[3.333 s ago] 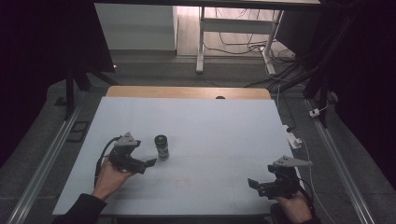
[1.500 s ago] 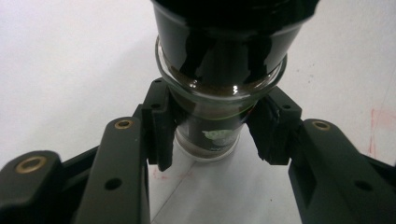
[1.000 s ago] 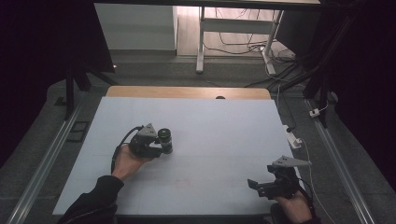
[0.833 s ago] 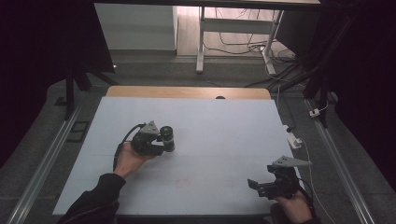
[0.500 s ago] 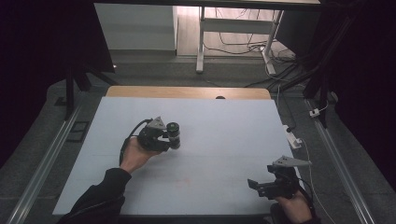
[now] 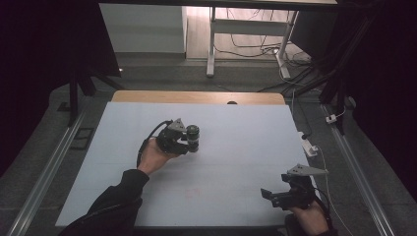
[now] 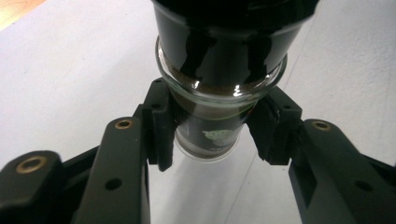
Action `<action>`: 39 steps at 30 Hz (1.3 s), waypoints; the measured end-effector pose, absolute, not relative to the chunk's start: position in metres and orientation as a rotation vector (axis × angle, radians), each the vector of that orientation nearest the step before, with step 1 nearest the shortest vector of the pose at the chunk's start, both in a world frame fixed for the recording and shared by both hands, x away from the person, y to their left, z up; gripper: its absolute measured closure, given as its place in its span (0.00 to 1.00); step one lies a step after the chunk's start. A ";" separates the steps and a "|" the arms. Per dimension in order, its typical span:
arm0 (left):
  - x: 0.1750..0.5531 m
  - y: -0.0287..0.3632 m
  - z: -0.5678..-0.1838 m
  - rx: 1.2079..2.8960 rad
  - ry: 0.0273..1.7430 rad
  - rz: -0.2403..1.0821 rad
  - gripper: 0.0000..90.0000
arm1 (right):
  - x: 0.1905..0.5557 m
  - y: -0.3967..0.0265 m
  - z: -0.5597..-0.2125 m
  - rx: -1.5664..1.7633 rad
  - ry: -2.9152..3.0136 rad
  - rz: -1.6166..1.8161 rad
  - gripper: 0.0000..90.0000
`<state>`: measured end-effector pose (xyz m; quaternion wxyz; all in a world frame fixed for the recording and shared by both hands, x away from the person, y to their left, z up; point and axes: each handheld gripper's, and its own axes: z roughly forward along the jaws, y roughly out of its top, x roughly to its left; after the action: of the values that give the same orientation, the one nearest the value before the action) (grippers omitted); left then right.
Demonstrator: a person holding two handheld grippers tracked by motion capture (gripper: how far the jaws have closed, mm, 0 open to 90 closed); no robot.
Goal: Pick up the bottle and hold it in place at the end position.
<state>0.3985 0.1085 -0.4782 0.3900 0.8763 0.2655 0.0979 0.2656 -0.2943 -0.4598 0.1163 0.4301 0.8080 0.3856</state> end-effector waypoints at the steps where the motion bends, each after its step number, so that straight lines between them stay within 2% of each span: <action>1: 0.400 0.107 -0.479 2.228 0.675 0.246 0.60 | 0.266 -0.294 -0.460 1.260 2.366 1.129 0.00; 10: 0.412 0.097 -0.488 2.215 0.668 0.209 0.60 | 0.266 -0.294 -0.460 1.253 2.375 1.121 0.00; 20: 0.415 0.086 -0.504 2.259 0.643 0.249 0.60 | 0.266 -0.293 -0.460 1.251 2.375 1.121 0.00; 29: 0.414 0.083 -0.513 2.232 0.655 0.281 0.60 | 0.266 -0.293 -0.460 1.246 2.377 1.119 0.00; 39: 0.414 0.085 -0.518 2.210 0.665 0.263 0.60 | 0.265 -0.293 -0.460 1.246 2.382 1.117 0.00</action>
<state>0.4144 0.0855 -0.5176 0.3981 0.8729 0.2625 0.1037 0.2655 -0.2927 -0.4600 0.1153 0.4251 0.8129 0.3811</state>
